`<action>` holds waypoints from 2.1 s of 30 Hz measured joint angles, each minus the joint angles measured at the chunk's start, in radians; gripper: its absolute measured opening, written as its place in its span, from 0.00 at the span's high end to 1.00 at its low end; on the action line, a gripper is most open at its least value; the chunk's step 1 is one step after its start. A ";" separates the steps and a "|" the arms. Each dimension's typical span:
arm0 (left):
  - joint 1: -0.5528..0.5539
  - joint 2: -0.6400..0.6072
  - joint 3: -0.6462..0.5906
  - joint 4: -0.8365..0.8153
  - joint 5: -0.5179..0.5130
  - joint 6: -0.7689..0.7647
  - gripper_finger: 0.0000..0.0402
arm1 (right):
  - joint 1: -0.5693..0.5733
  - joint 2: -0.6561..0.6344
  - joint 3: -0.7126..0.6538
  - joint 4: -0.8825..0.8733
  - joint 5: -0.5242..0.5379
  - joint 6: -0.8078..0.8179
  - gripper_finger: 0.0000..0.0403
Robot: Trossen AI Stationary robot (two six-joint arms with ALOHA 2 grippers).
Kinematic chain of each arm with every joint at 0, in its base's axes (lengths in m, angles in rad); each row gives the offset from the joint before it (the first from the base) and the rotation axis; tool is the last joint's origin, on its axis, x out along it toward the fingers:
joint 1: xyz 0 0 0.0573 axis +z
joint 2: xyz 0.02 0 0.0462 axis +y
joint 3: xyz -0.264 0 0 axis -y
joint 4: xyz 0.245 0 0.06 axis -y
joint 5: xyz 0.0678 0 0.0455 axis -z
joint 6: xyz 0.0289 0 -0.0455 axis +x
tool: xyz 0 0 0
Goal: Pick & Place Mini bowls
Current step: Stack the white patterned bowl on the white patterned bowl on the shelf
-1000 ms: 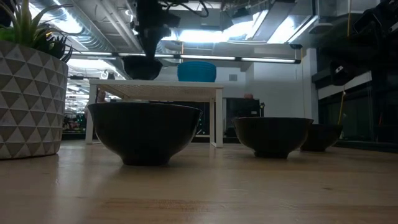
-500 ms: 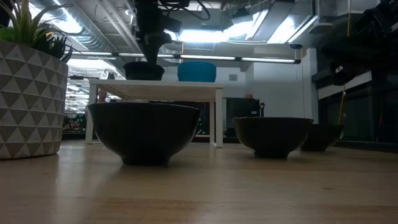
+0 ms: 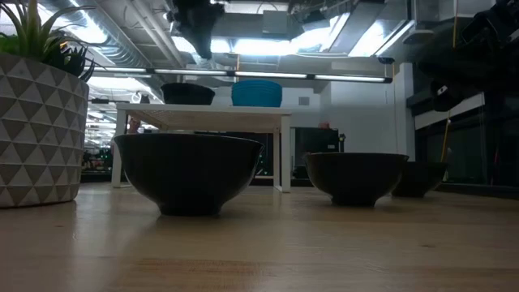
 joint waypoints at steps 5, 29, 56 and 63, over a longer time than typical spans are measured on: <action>-0.076 -0.039 0.000 0.019 0.003 -0.006 0.71 | 0.000 0.000 0.000 0.000 0.000 0.001 0.87; -0.534 -0.038 0.000 0.166 0.003 0.090 0.76 | 0.000 0.000 0.000 0.001 0.000 0.000 0.87; -0.817 0.265 0.000 0.351 0.199 0.243 0.77 | 0.000 0.000 0.000 0.000 0.000 0.000 0.87; -0.813 0.344 0.000 0.352 0.257 0.227 0.77 | 0.000 0.000 0.000 0.000 0.000 0.000 0.87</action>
